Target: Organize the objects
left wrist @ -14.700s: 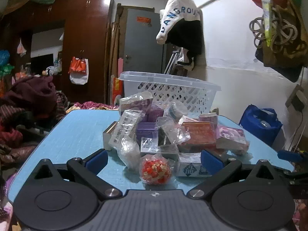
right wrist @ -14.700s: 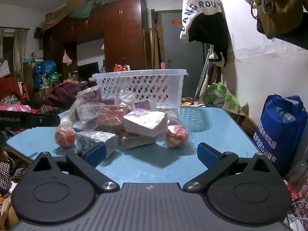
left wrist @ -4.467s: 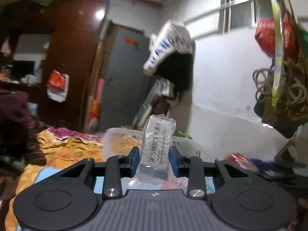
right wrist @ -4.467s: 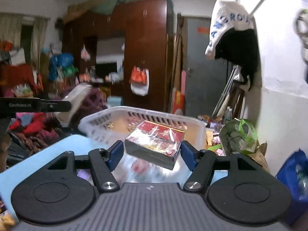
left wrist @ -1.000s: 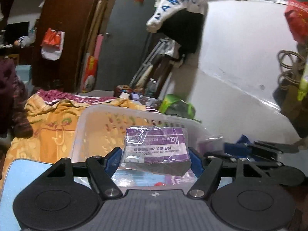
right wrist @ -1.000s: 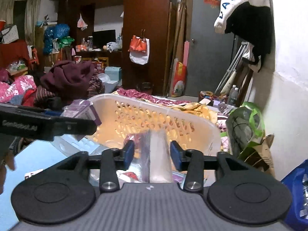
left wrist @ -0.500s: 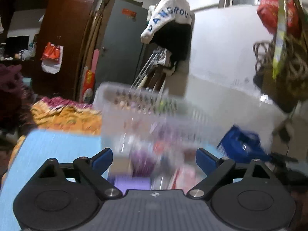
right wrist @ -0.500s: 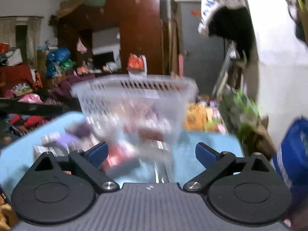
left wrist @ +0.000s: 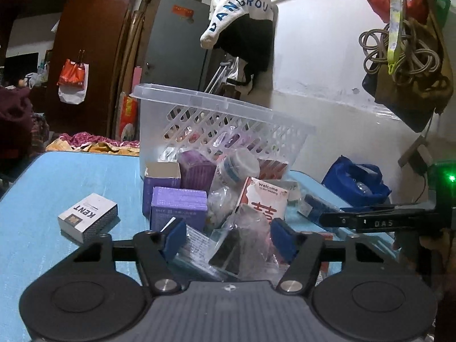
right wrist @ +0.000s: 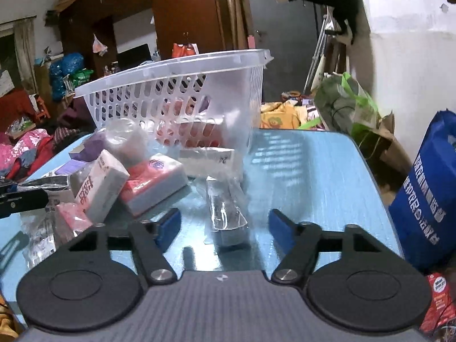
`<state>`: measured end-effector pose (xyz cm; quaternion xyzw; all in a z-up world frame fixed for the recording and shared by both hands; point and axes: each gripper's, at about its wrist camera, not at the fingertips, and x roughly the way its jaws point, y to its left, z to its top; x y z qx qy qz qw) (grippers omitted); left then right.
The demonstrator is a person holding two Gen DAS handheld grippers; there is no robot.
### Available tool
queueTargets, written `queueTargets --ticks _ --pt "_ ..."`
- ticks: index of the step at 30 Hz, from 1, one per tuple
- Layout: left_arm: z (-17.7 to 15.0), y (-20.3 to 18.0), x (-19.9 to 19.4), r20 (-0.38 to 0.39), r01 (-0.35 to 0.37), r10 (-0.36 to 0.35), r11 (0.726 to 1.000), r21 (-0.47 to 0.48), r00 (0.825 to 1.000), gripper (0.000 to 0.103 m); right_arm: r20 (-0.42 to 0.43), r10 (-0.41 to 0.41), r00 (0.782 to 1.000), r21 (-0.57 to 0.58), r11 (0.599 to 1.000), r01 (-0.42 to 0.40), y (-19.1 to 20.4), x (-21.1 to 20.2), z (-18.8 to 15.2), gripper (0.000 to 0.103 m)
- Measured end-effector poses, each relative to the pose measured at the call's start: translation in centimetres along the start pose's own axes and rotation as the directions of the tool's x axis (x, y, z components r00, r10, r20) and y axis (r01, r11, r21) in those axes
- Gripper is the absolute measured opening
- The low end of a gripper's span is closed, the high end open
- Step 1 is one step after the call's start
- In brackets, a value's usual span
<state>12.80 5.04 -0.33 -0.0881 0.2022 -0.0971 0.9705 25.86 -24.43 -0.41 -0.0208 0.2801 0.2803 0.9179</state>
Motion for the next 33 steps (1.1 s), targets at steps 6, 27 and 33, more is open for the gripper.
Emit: queueTargets --ticks 6,27,33 --pt "-0.5 -0.8 0.1 0.014 0.002 -0.003 0.999 0.048 1.0 0.038 -0.016 0.023 1.0 -0.008 1.0 -0.023 0.0 0.2 -0.3 0.037" --pt "-1.4 1.5 -3.4 0.186 0.025 -0.02 0.999 -0.028 0.982 0.036 0.257 0.009 0.966 0.025 1.0 -0.016 -0.2 -3.3 -1.0 0.035" --pt "-1.2 2.1 -3.9 0.207 0.023 -0.015 0.999 -0.038 0.978 0.036 0.28 0.031 0.959 -0.009 1.0 -0.029 0.8 -4.8 -1.5 0.035"
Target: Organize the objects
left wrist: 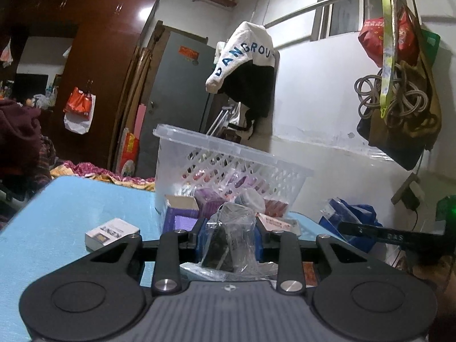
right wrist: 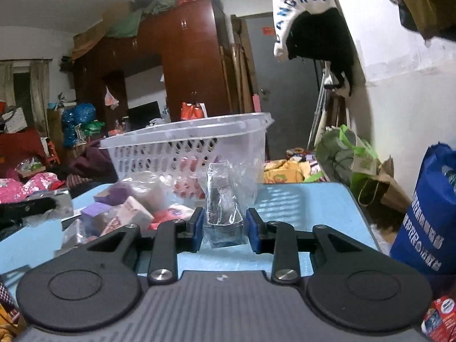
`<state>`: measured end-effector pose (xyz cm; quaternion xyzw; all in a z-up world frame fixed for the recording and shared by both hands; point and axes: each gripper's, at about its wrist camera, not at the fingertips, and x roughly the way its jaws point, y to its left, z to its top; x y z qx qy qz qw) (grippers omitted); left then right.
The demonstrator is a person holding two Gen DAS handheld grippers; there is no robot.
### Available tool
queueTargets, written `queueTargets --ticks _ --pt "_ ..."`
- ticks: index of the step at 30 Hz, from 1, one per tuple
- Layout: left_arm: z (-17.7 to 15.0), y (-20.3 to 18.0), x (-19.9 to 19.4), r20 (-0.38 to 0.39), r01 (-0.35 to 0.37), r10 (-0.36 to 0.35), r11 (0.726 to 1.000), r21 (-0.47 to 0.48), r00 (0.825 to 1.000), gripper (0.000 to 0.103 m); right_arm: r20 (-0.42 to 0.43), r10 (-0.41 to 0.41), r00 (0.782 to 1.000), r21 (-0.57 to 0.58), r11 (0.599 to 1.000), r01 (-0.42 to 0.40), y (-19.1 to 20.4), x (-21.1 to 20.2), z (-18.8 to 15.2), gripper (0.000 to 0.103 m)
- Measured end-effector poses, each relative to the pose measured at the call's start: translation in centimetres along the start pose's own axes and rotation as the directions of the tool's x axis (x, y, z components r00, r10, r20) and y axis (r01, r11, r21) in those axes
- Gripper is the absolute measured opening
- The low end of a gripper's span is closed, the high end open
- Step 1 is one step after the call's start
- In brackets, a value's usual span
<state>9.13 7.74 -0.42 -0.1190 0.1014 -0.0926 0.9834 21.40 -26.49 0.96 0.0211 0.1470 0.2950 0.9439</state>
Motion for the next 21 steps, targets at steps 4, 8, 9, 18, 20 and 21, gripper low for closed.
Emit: queueTargets --ticks 4,8,9,18,20,21 --pt "1.4 -0.3 -0.3 0.03 0.009 -0.01 0.999 0.032 1.0 0.036 0.052 0.03 0.998 -0.025 0.999 -0.028 1.3 -2.0 1.9 0.035" --pt "5.1 -0.9 0.4 0.071 0.022 -0.026 0.998 0.058 0.997 0.036 0.088 0.045 0.995 -0.103 0.994 -0.036 3.4 -1.7 6.1 0.035" --pt "6.4 -1.1 0.8 0.083 0.027 -0.032 0.998 0.058 0.996 0.036 0.077 0.045 0.996 -0.125 0.992 -0.035 3.9 -0.9 7.2 0.035" --pt "15.6 -1.7 11.7 -0.127 -0.037 0.041 0.999 0.038 0.991 0.036 -0.168 0.025 0.985 -0.131 0.99 -0.048 5.2 10.7 13.8 0.035" --pt "16.1 -0.7 14.0 -0.184 -0.06 0.059 0.998 -0.004 0.981 0.036 -0.19 0.01 0.982 -0.137 0.99 -0.036 5.2 12.3 13.9 0.035" --pt "16.1 -0.3 14.6 -0.198 -0.064 0.06 0.998 -0.015 0.978 0.036 -0.193 0.004 0.981 -0.149 0.988 -0.034 5.4 12.6 13.7 0.035"
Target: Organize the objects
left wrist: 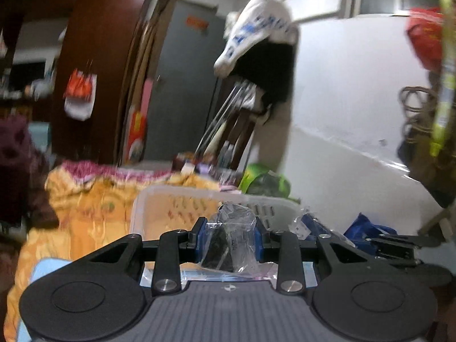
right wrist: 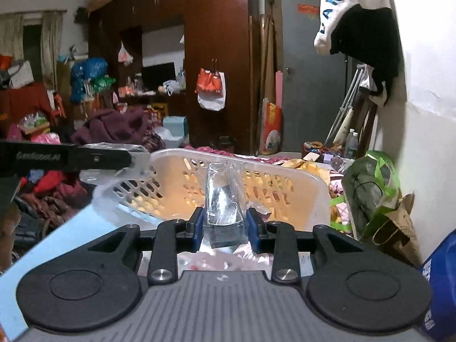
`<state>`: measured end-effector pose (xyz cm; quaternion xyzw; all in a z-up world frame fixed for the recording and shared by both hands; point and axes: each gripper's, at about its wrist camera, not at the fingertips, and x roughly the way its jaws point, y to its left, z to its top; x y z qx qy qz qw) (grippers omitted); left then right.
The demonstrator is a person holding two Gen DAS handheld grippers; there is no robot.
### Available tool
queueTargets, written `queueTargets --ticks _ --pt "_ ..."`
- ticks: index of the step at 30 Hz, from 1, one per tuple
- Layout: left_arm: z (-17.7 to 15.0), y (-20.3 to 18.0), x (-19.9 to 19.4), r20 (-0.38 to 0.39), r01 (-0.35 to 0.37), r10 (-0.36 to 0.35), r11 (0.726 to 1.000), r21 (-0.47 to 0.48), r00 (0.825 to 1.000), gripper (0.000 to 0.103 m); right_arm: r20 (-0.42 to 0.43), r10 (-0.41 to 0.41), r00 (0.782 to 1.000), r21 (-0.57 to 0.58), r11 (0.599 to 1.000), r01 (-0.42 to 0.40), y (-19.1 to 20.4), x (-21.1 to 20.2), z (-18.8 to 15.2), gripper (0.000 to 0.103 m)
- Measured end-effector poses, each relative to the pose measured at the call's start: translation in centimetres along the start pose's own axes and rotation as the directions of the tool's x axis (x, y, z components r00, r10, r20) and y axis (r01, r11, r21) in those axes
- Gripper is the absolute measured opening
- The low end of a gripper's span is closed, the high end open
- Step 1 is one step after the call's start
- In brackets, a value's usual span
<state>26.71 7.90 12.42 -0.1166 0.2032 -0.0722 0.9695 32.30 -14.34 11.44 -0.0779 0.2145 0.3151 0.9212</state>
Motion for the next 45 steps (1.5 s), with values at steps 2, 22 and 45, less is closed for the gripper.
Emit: queueTargets --ticks 2,22,45 --pt "-0.1 0.7 0.9 -0.012 -0.008 0.008 1.0 -0.002 1.0 0.037 -0.002 -0.01 1.0 -0.015 1.0 0.01 0.4 0.4 -0.1 0.036" --pt "-19.1 -4.9 -10.4 0.06 0.032 -0.048 0.966 0.255 0.997 0.088 0.152 0.003 0.988 0.19 0.981 -0.032 -0.2 -9.9 -16.3 0.103" --pt "-23.0 -1.7 -12.5 0.093 -0.078 0.062 0.981 0.179 0.994 0.079 0.091 0.075 0.993 0.089 0.993 -0.083 6.9 -7.4 -18.3 0.085"
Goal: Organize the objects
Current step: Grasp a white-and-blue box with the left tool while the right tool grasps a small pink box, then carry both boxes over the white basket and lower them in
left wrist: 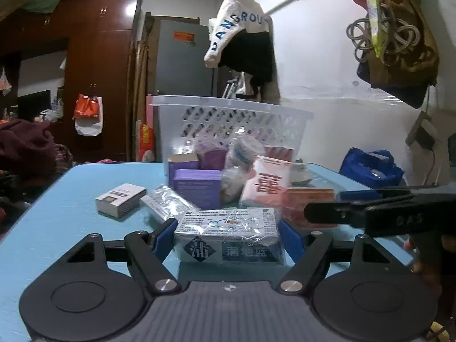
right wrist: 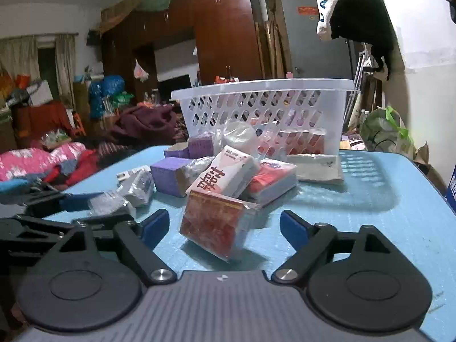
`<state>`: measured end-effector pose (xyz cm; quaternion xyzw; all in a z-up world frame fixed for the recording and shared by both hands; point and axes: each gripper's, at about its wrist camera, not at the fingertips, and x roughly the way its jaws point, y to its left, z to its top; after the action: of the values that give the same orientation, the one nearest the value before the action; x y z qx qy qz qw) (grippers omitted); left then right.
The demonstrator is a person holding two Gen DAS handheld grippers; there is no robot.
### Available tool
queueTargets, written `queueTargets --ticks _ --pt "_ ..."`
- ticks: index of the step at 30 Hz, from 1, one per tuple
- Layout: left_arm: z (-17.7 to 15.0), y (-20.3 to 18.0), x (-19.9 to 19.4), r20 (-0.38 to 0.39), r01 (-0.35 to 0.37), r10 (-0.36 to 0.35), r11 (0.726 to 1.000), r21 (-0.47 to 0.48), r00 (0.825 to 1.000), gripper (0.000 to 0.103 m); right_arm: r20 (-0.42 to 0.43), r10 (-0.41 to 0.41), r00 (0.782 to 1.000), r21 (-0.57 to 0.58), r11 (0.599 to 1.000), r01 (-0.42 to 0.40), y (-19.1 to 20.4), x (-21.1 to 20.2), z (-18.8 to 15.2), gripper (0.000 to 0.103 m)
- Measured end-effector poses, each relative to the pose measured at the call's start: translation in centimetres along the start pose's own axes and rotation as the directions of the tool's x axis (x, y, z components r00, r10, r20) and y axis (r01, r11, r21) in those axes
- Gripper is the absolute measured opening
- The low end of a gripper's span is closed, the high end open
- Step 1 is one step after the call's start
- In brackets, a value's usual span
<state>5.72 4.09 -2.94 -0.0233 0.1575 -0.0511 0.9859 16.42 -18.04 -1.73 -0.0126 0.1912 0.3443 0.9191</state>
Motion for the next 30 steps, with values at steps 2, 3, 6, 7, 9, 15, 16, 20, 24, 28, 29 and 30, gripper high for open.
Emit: queueTargets --ticks 2,3,6,7,9,15,16,20,24,28,29,30 --pt "-0.1 0.2 0.0 0.003 0.002 -0.002 1.0 0.001 1.0 0.079 -0.021 0.011 1.0 -0.005 1.0 -0.011 0.2 0.4 0.0 0.074" --pt "-0.1 0.3 0.1 0.002 0.003 -0.003 1.0 0.0 1.0 0.079 -0.032 0.015 0.999 -0.01 1.0 -0.015 0.3 0.6 0.0 0.07" --pt "-0.2 0.2 0.1 0.004 0.005 -0.005 1.0 0.006 1.0 0.079 -0.026 0.021 0.999 -0.024 0.999 -0.022 0.5 0.2 -0.1 0.062" --pt "-0.2 0.2 0.1 0.005 0.008 -0.008 1.0 0.008 1.0 0.079 -0.018 0.017 1.0 -0.025 1.0 -0.017 0.4 -0.2 -0.1 0.045" --pt "-0.2 0.0 0.0 0.009 0.015 -0.015 1.0 0.009 1.0 0.079 -0.011 0.028 1.0 -0.004 1.0 -0.028 -0.1 -1.0 0.0 0.038" --pt "-0.4 -0.1 0.2 0.002 0.018 -0.018 1.0 0.013 1.0 0.079 -0.003 0.044 0.999 0.024 0.999 -0.044 -1.2 -2.0 0.3 0.032" --pt "-0.4 -0.1 0.2 0.0 0.018 -0.018 1.0 0.012 1.0 0.079 -0.004 0.046 0.999 0.02 0.999 -0.046 -1.2 -2.2 0.2 0.032" --pt "-0.5 -0.1 0.3 -0.004 0.023 -0.023 1.0 0.007 1.0 0.079 0.004 0.057 0.998 0.018 0.998 -0.057 -1.1 -2.7 0.2 0.03" --pt "-0.5 -0.3 0.3 -0.002 0.026 -0.026 1.0 0.006 1.0 0.079 0.025 0.063 0.998 0.03 0.998 -0.063 -1.5 -3.3 0.5 0.03" --pt "-0.5 -0.5 -0.2 0.031 0.06 -0.06 0.998 -0.005 0.998 0.078 0.052 0.064 0.997 0.049 0.997 -0.067 -2.2 -4.1 1.0 0.03" --pt "-0.4 -0.6 -0.4 0.039 0.071 -0.07 0.997 -0.011 0.997 0.078 0.059 0.067 0.996 0.056 0.996 -0.07 -2.4 -4.3 1.2 0.03" --pt "-0.2 -0.6 -0.4 0.047 0.086 -0.084 0.996 -0.02 0.995 0.078 0.068 0.065 0.996 0.06 0.996 -0.069 -2.6 -4.5 1.4 0.029"
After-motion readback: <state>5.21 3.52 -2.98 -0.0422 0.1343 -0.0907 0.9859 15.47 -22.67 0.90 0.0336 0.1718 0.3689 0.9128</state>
